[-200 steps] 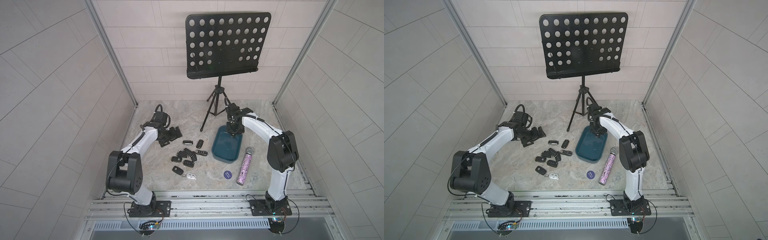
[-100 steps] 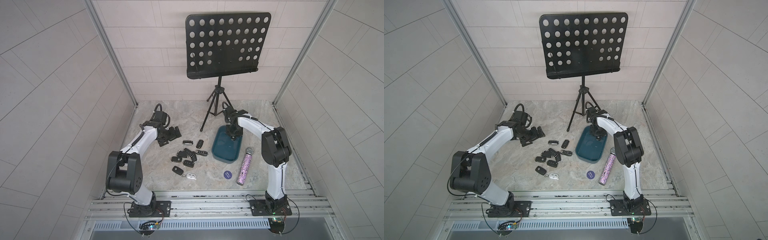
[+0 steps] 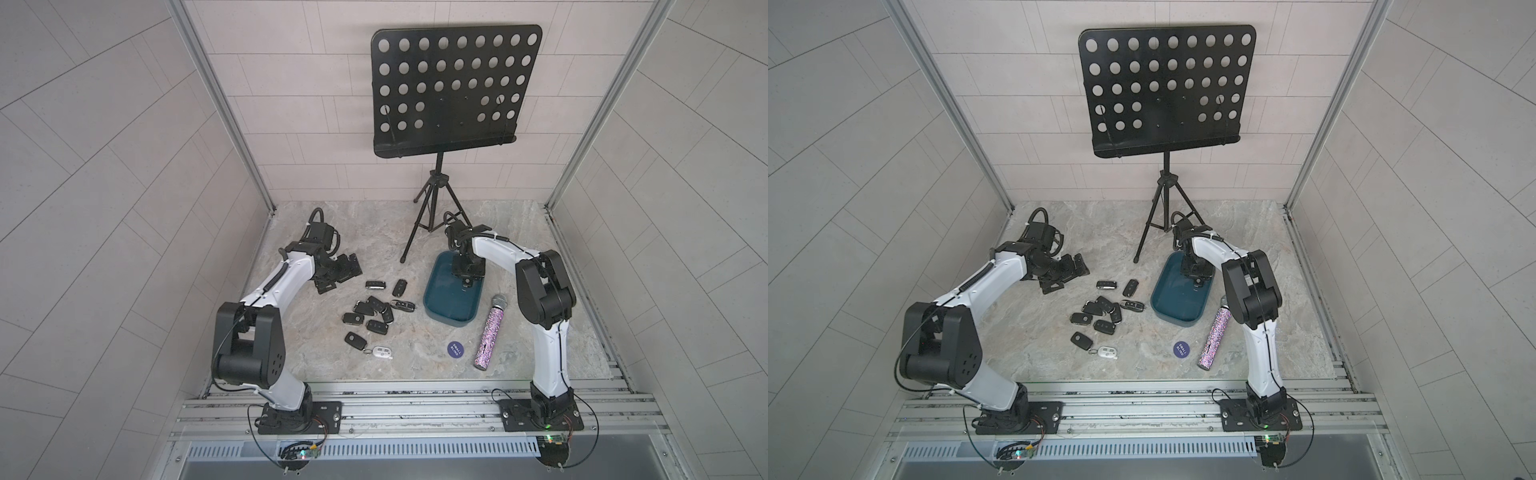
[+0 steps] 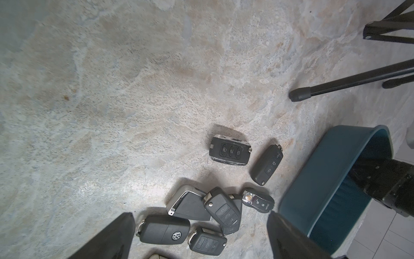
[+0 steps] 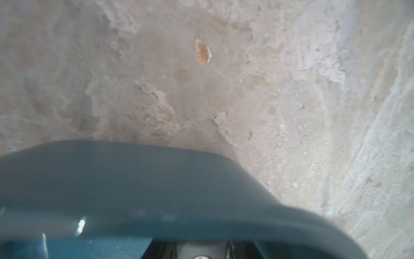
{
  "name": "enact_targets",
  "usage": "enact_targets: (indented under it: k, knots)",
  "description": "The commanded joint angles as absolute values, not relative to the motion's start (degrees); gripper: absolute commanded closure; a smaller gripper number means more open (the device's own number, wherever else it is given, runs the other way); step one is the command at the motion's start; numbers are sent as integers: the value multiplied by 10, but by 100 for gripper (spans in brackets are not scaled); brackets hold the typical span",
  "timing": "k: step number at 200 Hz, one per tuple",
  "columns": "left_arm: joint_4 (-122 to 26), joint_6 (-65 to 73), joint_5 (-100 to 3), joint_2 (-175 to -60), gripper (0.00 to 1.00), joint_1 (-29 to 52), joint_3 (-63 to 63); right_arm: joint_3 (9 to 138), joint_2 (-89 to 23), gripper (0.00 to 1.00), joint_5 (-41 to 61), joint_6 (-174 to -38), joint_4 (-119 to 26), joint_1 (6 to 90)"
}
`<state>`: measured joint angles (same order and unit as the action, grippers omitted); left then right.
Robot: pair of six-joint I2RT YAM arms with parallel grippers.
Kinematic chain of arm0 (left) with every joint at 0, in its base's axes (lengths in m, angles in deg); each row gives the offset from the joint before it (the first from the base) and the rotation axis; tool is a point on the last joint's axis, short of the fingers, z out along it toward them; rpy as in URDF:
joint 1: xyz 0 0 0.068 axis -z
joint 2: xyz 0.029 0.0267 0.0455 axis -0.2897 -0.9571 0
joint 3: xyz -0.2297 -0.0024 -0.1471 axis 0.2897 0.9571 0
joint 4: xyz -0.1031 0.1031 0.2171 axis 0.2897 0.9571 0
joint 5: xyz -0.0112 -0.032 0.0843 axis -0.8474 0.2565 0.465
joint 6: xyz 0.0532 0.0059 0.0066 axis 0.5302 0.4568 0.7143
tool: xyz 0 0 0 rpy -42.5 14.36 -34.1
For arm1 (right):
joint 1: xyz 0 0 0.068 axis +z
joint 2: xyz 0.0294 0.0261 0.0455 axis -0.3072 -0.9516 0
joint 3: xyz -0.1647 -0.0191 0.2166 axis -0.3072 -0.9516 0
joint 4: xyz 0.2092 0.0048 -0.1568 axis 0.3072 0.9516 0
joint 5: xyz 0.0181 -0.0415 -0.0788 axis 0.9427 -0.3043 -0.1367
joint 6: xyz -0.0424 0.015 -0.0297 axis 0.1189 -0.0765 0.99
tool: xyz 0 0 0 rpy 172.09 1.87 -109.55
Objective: Place the car key into the storage box
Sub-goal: Place the car key in the storage box.
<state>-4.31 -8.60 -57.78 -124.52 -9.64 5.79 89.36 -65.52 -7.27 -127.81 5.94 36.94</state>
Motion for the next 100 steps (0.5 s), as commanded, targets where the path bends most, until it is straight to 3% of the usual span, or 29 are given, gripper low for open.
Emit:
enact_targets:
  k: [1, 100]
  knots:
    - [-30, -74, -570, -1234, 0, -96, 50, 889, -640, 48, -80, -1290, 71, 367]
    - [-17, -74, -568, -1208, 0, -97, 71, 812, -451, 45, 20, -1195, 23, 416]
